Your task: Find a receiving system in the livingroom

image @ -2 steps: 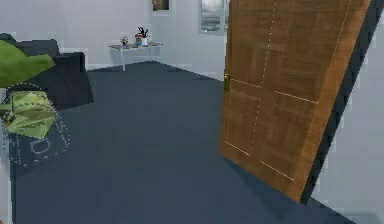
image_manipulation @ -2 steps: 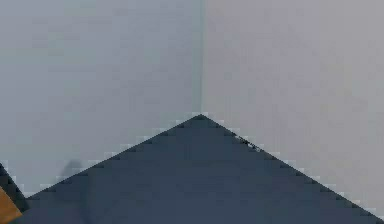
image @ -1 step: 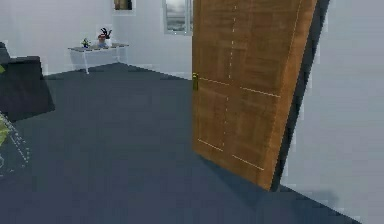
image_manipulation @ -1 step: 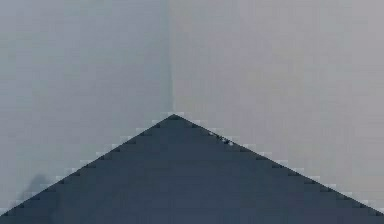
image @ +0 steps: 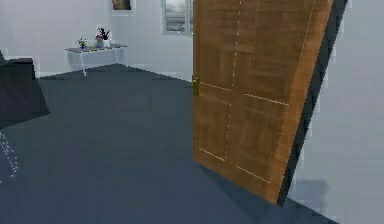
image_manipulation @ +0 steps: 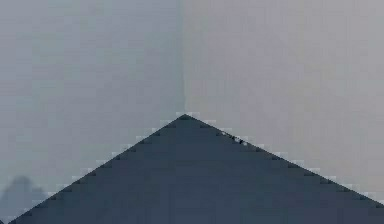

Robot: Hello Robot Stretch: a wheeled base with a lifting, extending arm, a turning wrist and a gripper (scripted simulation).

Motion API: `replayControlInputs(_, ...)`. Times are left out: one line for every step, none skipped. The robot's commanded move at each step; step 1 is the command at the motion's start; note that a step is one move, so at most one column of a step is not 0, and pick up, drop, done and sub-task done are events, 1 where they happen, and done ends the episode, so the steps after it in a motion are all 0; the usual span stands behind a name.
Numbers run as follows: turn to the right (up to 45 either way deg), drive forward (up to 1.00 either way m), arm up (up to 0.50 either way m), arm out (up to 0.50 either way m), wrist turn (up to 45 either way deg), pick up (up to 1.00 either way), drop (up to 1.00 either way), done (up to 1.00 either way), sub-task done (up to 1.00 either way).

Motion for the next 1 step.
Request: replayControlInputs(-36.0, 0.00, 0.00, 0.00, 0.0, 0.00, 0.00, 0.00, 0.00)
